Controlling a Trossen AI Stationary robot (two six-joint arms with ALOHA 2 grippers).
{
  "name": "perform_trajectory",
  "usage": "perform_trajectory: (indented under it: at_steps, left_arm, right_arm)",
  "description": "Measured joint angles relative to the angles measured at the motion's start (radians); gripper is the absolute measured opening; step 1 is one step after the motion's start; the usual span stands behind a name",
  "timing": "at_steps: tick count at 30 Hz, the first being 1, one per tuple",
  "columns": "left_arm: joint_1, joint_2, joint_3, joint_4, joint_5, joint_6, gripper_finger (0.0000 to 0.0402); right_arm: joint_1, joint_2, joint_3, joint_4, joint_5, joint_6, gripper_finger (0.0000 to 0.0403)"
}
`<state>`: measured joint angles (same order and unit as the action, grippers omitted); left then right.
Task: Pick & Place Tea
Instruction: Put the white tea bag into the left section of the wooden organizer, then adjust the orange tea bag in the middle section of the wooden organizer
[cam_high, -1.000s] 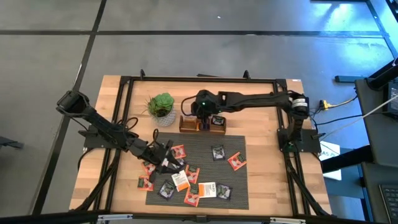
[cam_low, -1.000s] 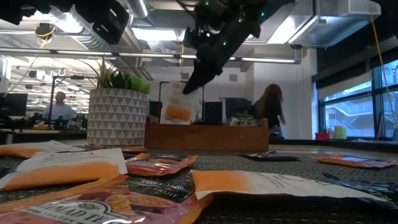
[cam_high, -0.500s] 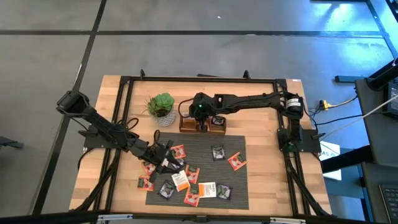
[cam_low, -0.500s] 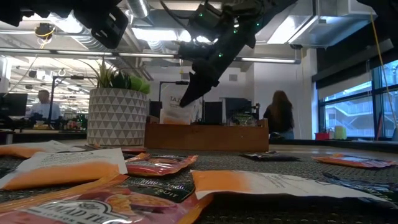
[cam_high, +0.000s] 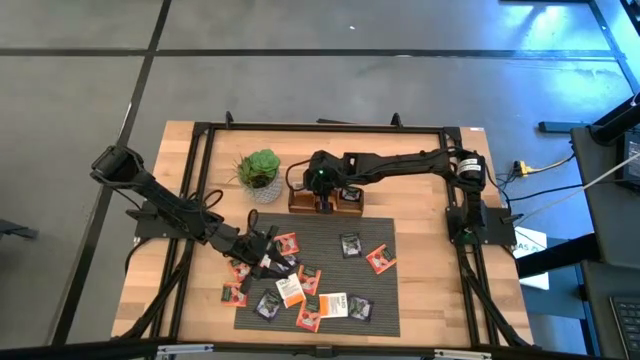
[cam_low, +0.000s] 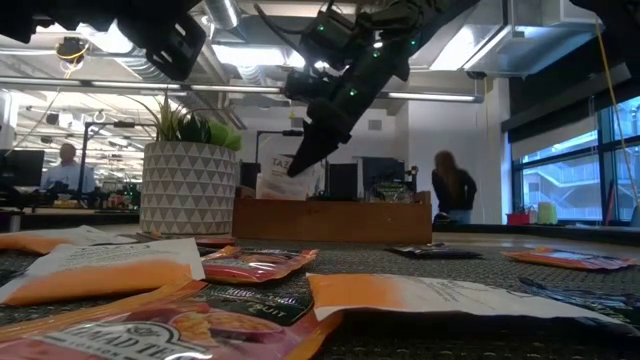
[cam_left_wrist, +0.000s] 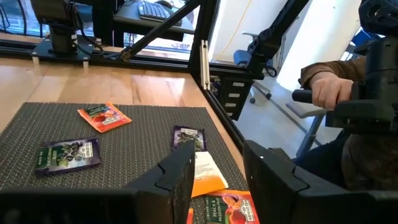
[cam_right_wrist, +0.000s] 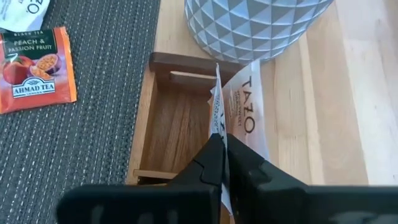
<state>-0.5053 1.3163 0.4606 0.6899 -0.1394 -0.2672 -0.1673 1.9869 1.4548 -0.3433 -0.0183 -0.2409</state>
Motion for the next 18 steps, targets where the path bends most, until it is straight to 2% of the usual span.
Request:
perform_trajectory:
  at_steps: [6, 11, 14, 18]
  left_arm:
    - [0.0, 0.0, 0.0, -0.01, 0.0, -0.011, 0.013]
    - [0.0, 0.0, 0.0, -0.013, 0.0, -0.011, 0.013]
    - [0.0, 0.0, 0.0, -0.014, 0.0, -0.011, 0.0133]
    - [0.0, 0.0, 0.0, -0.014, 0.0, -0.011, 0.0134]
  right_arm:
    - [0.0, 0.0, 0.0, 0.011, 0.0, 0.0, 0.0024]
    - [0.0, 0.0, 0.0, 0.011, 0.007, -0.002, 0.0068]
    - [0.001, 0.0, 0.0, 0.012, 0.084, 0.0, 0.0097]
    - [0.0, -0.002, 0.0, 0.012, 0.265, 0.025, 0.0122]
